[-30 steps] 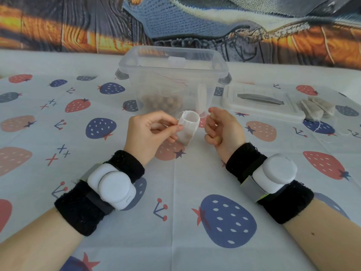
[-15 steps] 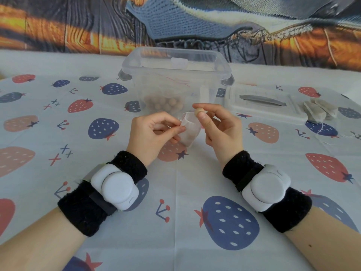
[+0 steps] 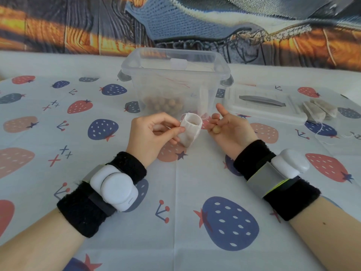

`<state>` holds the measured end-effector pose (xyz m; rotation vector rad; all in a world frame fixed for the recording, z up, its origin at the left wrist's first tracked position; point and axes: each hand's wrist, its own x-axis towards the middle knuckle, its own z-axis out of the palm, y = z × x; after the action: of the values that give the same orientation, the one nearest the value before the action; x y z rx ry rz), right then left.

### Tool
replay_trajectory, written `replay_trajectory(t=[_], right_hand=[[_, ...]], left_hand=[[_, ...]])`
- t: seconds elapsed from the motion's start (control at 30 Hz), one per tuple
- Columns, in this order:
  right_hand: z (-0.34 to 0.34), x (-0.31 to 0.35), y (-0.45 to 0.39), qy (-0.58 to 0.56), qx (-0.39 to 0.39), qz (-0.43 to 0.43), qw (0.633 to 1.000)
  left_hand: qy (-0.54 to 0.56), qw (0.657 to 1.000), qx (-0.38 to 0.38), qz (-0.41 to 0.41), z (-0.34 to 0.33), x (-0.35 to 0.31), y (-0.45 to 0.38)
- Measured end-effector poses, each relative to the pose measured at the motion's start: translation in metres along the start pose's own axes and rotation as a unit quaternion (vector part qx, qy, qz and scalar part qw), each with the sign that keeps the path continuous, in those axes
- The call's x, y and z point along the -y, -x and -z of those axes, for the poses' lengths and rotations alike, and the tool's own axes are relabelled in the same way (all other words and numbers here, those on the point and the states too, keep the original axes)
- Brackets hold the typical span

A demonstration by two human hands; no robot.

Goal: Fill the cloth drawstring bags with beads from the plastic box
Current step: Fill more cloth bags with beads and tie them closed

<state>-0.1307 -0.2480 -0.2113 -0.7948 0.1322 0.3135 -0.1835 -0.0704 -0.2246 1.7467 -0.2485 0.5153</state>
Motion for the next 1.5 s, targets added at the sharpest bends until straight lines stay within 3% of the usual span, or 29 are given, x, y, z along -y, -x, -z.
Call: replay_trajectory(t=[0.27,0.4,0.5,0.6,0.73,0.83,1.0,1.1,1.5], right_hand=[[0.001,-0.004,-0.007,-0.076,0.007,-0.045,0.996],[0.002,-0.008,-0.004,0.024,0.008,-0.065,0.998],[0.001,-0.010,0.000,0.159,-0.022,0.049,0.986],[-0.007,-0.015,0.006,0.236,-0.035,0.203,0.950],[-0.011,-0.026,0.013,0.322,0.069,0.355,0.875],[-0.010,-0.030,0.018,0.370,0.113,0.415,0.823],[-0.012,-0.031,0.024,0.412,0.086,0.482,0.768],[-0.013,-0.030,0.025,0.442,0.078,0.484,0.751],[-0.007,-0.034,0.016,0.501,0.068,0.421,0.753]], left_hand=[[-0.001,1.000,0.006,0.001,0.000,-0.001,0.000],[0.000,1.000,0.005,0.003,0.000,-0.001,0.000],[0.000,1.000,0.006,0.004,0.000,-0.002,0.001],[-0.004,1.000,0.004,0.003,0.000,-0.003,0.001],[-0.004,1.000,0.003,-0.001,0.000,-0.004,0.001],[-0.003,1.000,0.001,0.005,0.000,-0.005,0.001],[-0.004,1.000,-0.002,0.009,0.001,-0.005,0.001],[-0.001,1.000,-0.002,0.012,0.001,-0.005,0.001],[-0.005,0.999,-0.025,0.021,0.001,-0.001,-0.001]])
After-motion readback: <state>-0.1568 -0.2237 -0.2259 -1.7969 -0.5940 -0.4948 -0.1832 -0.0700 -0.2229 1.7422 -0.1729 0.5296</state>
